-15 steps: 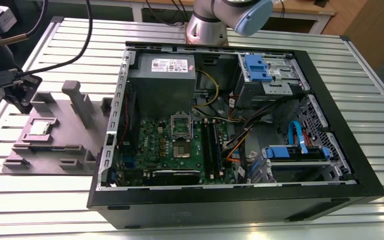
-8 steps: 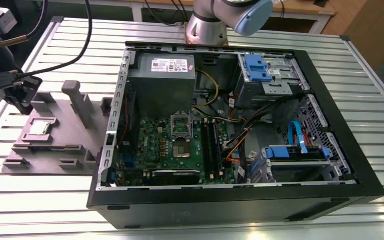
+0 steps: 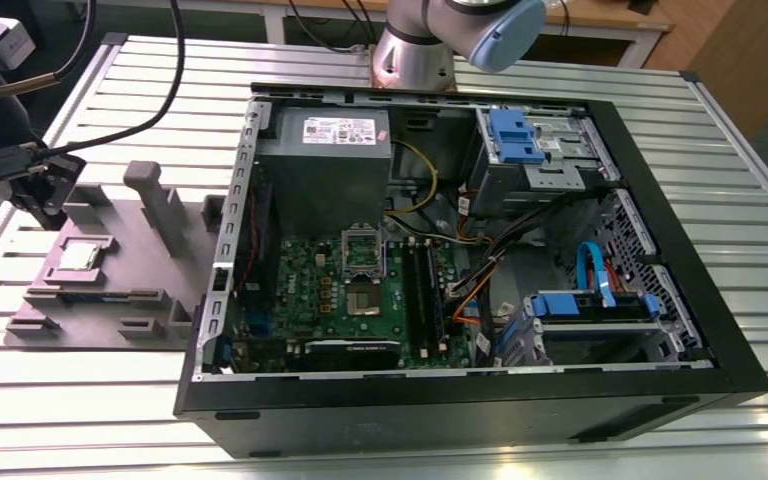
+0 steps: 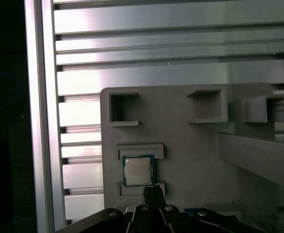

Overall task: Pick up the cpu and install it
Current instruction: 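Pick up the cpu and move it towards the insertion slot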

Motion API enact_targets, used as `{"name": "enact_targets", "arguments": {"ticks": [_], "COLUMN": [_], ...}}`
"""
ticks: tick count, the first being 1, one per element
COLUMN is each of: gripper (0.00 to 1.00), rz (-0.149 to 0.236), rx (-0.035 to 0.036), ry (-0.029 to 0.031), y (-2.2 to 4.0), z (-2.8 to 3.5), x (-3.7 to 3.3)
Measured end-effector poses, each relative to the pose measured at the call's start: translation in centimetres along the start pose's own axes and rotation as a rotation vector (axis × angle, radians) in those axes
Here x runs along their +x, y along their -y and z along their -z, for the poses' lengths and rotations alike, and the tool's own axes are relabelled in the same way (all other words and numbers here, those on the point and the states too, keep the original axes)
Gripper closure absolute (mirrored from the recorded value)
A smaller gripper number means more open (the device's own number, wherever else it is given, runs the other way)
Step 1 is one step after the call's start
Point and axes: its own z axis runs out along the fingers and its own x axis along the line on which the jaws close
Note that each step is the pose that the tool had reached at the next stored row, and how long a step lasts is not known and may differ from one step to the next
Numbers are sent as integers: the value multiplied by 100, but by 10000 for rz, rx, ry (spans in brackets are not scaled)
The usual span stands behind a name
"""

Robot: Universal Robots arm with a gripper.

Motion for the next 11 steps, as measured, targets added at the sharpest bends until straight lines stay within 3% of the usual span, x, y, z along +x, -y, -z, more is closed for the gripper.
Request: {"name": "enact_targets", "arguments": {"ticks": [6, 11], "gripper": [90, 90], "rz": [0, 0], "rx": [0, -1], "ry": [1, 1], "y": [0, 1], "z": [-2, -49], "x": [0, 5]}}
